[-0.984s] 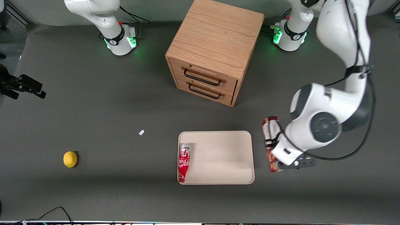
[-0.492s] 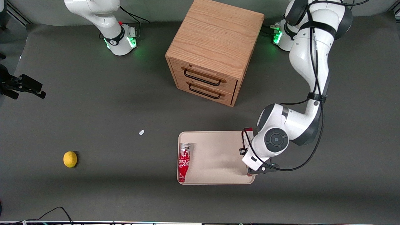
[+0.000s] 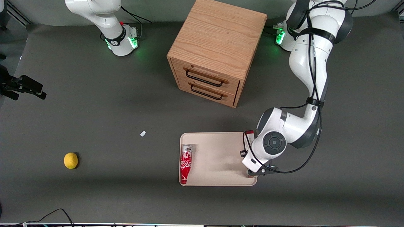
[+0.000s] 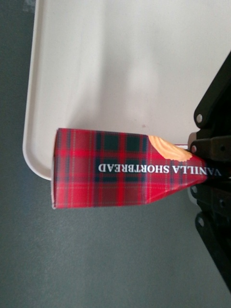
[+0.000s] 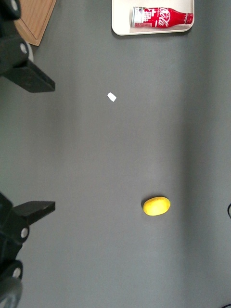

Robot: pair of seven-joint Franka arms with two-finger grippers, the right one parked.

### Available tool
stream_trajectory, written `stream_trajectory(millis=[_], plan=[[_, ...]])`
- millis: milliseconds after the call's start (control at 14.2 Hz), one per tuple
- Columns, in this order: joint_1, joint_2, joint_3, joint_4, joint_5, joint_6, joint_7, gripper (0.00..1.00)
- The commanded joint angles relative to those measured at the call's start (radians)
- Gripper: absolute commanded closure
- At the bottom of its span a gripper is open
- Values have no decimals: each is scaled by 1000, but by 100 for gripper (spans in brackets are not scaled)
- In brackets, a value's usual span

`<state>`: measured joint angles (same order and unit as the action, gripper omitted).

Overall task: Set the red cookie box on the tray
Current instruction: 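Lower the cookie box onto the tray beside the red can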

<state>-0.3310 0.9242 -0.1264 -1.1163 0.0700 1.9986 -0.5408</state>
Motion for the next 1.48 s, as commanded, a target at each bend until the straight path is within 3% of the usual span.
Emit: stream_trajectory(millis=[0,70,141,211,281,1055,1406], plan=[[-14,5,10,3,14,20,-13,100],[-14,5,10,-2,14,41,-13,100],[-14,5,10,-17,14,58,-8,91],[-13,5,10,-22,16,71,-5,65],[-14,4,10,-23,22,75,-8,1],[-16,-51,11,-27,11,98,-25,0],[29,-203,11,-134,10,85,-11,0]])
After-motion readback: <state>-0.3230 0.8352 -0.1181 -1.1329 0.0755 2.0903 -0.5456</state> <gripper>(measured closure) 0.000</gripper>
